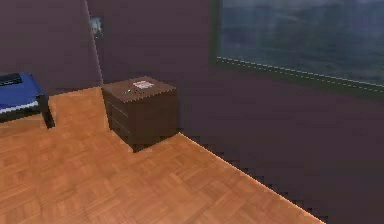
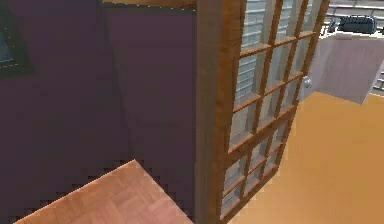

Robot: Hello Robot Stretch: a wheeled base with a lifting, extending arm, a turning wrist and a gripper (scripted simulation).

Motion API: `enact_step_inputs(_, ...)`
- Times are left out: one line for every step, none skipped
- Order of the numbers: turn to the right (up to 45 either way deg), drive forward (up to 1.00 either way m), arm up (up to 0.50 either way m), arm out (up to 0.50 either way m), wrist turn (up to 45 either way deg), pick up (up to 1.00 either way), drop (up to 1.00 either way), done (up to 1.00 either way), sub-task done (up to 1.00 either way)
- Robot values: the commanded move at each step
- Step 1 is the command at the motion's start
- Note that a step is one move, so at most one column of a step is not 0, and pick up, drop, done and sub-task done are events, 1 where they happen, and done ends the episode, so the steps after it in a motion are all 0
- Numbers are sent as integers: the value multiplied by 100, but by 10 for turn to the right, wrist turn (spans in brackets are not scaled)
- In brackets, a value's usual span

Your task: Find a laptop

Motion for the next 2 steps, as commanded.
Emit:
enact_step_inputs(210, 0, 0, 0, 0, 0, 0, 0, 0)
enact_step_inputs(0, 30, 0, 0, 0, 0, 0, 0, 0)
